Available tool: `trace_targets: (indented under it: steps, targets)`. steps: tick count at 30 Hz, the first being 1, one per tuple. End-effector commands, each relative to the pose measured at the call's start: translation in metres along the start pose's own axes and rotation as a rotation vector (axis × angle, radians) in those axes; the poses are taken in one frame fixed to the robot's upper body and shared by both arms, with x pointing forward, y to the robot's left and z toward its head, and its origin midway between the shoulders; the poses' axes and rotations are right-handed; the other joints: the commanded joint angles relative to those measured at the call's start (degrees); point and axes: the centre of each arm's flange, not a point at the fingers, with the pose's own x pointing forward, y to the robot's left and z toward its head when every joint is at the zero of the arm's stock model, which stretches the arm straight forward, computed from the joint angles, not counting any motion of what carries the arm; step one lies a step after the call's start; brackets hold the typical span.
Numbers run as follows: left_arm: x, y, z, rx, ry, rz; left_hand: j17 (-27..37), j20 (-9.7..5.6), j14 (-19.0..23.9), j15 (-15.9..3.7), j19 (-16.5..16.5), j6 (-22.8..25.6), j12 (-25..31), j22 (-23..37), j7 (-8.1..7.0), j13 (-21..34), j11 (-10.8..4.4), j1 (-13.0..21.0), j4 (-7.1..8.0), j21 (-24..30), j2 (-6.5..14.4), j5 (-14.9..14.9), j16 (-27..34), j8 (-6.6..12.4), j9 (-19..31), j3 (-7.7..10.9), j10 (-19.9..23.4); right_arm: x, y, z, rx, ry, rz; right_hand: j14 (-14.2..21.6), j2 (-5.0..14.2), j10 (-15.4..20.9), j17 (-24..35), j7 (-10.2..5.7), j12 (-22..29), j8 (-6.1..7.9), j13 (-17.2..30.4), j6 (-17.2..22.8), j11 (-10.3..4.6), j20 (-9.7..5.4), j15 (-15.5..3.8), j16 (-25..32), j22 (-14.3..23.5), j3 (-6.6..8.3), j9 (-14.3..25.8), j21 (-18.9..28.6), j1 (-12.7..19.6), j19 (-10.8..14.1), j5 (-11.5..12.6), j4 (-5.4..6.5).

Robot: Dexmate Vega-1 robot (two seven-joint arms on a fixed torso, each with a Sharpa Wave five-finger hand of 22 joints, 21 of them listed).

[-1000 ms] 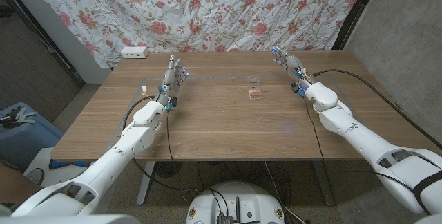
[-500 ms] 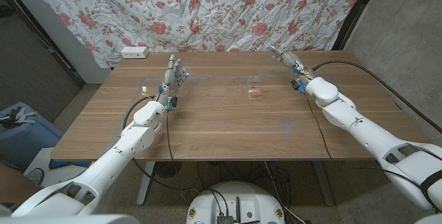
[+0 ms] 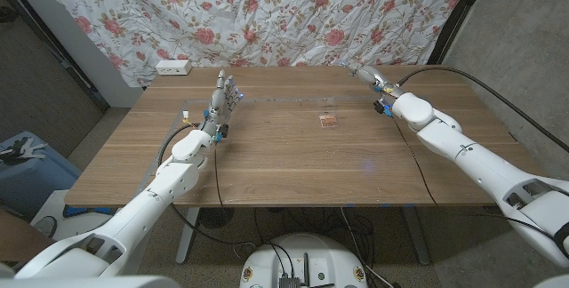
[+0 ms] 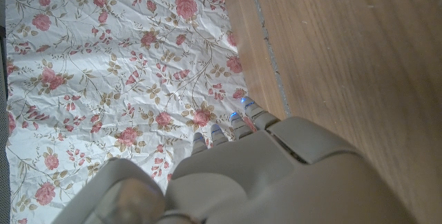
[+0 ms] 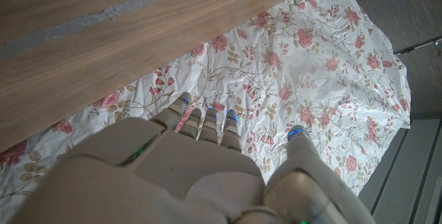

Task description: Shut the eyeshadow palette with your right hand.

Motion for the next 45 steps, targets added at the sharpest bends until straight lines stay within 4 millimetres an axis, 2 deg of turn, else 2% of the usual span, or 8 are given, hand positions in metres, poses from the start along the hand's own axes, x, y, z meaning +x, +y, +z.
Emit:
trace_targets:
  steps: [1,7,11,24,34,39,45]
  targets:
    - [0.0,0.0,0.0,0.0,0.0,0.0,0.17,-0.58,-0.58,-4.08,0.46,-0.02,0.3,0.23,-0.52,0.19,-0.32,-0.02,0.23,0.37,0.37,0.2,0.44,0.32,0.18,-0.02,-0.04,0.006,-0.001,0.008,-0.146,0.017,0.026,-0.56,-0.31,-0.34,0.12,0.03,0.07,0.23,0.26,0.47,-0.42,-0.11,-0.53,-0.1,0.22,-0.2,0.23,0.12,-0.74,-0.24,-0.1,-0.04]
    - [0.0,0.0,0.0,0.0,0.0,0.0,0.17,-0.57,-0.62,-4.05,0.46,-0.01,0.3,0.23,-0.52,0.18,-0.39,-0.03,0.24,0.38,0.36,0.2,0.42,0.32,0.18,0.0,-0.04,0.009,-0.001,0.01,-0.217,0.02,0.053,-0.58,-0.43,-0.41,0.16,-0.16,0.21,0.48,0.24,1.11,-0.54,-0.47,-0.55,0.01,0.22,-0.35,0.24,0.18,-1.22,-0.58,-0.1,0.11]
    - [0.0,0.0,0.0,0.0,0.0,0.0,0.17,-0.61,-0.61,-4.08,0.47,-0.01,0.3,0.23,-0.52,0.18,-0.32,-0.03,0.25,0.38,0.35,0.2,0.43,0.32,0.18,0.02,-0.04,0.01,-0.001,0.012,-0.269,0.025,0.07,-0.97,-0.43,0.22,0.22,-0.43,0.66,0.54,0.25,1.4,-0.87,0.43,0.2,0.04,0.23,-0.51,0.26,0.1,-1.91,-1.62,-0.06,0.38]
    - [0.0,0.0,0.0,0.0,0.0,0.0,0.17,-0.59,-0.62,-4.04,0.43,0.01,0.29,0.23,-0.52,0.18,-0.39,-0.04,0.26,0.36,0.34,0.19,0.42,0.33,0.18,0.05,-0.04,0.016,-0.003,0.024,-0.378,0.065,0.148,-1.18,-0.47,2.96,0.07,-0.78,1.63,0.22,0.32,0.66,-2.12,0.99,0.61,0.22,0.23,-0.45,0.26,0.11,-2.37,-3.25,0.03,0.26]
    - [0.0,0.0,0.0,0.0,0.0,0.0,0.17,-0.56,-0.58,-4.08,0.46,0.03,0.3,0.23,-0.52,0.18,-0.4,-0.04,0.28,0.38,0.33,0.19,0.44,0.34,0.18,0.08,-0.02,0.021,0.003,0.034,-0.421,0.104,0.206,-1.16,-0.64,4.35,0.02,-0.72,1.96,0.22,0.35,0.41,-1.92,1.57,1.11,0.41,0.25,-0.56,0.26,0.03,-2.88,-4.61,0.02,0.32]
    - [0.0,0.0,0.0,0.0,0.0,0.0,0.17,-0.59,-0.63,-4.01,0.45,0.03,0.29,0.23,-0.52,0.18,-0.38,-0.03,0.28,0.37,0.32,0.19,0.42,0.34,0.18,0.09,-0.04,0.025,0.008,0.04,-0.447,0.109,0.232,-1.11,-0.71,5.01,-0.03,-0.77,2.06,0.24,0.37,0.3,-1.91,2.71,1.29,0.52,0.26,-0.58,0.26,-0.05,-3.12,-5.56,0.04,0.31]
    - [0.0,0.0,0.0,0.0,0.0,0.0,0.17,-0.62,-0.61,-4.06,0.45,0.03,0.32,0.23,-0.52,0.18,-0.4,-0.04,0.28,0.37,0.31,0.18,0.42,0.34,0.18,0.11,0.03,0.031,0.015,0.045,-0.475,0.118,0.265,-1.25,-0.77,5.35,-0.06,-0.53,2.05,0.2,0.38,0.07,-1.81,3.15,1.44,0.55,0.28,-0.65,0.26,-0.06,-3.41,-6.37,0.05,0.37]
